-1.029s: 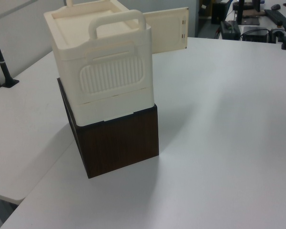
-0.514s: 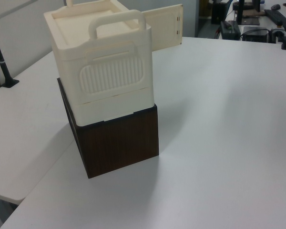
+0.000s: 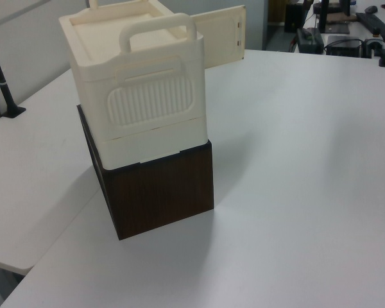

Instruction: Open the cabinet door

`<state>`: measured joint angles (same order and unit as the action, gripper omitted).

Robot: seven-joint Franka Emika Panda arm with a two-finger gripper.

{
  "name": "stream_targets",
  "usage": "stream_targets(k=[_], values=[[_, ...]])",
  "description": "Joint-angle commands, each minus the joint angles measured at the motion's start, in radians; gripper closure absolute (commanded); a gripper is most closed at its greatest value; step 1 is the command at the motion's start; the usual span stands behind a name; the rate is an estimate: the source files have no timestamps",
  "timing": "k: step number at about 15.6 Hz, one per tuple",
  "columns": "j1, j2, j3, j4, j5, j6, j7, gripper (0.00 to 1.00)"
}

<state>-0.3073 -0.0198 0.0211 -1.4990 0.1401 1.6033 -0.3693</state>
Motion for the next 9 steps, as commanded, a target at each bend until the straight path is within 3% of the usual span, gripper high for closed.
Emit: stream_targets(k=[1, 5, 9], values=[[0.181, -0.034, -0.052, -0.02, -0.071, -0.065, 0.192, 0.0], [0.309, -0.032, -0.108, -0.058, -0.083, -0.053, 0.245, 0.0], [0.333, -0.02, -0.122, -0.069, -0.109, 0.033, 0.239, 0.0]])
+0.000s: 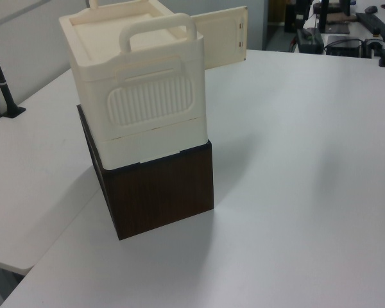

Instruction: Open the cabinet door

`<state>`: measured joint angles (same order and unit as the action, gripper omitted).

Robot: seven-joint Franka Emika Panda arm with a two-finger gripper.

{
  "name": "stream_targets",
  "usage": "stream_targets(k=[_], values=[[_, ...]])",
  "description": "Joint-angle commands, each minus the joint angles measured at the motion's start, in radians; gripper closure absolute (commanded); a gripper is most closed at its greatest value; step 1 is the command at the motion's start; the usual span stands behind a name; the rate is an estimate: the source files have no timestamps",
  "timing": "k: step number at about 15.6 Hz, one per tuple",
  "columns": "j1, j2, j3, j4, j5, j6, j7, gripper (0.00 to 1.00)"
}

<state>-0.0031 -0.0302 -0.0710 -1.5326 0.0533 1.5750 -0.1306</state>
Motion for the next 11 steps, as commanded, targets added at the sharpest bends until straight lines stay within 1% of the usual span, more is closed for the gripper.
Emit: stream_targets(k=[1, 11], values=[[0.029, -0.007, -0.03, -0.035, -0.029, 0.063, -0.006, 0.0], [0.029, -0.005, -0.03, -0.04, -0.033, 0.06, -0.015, 0.0]])
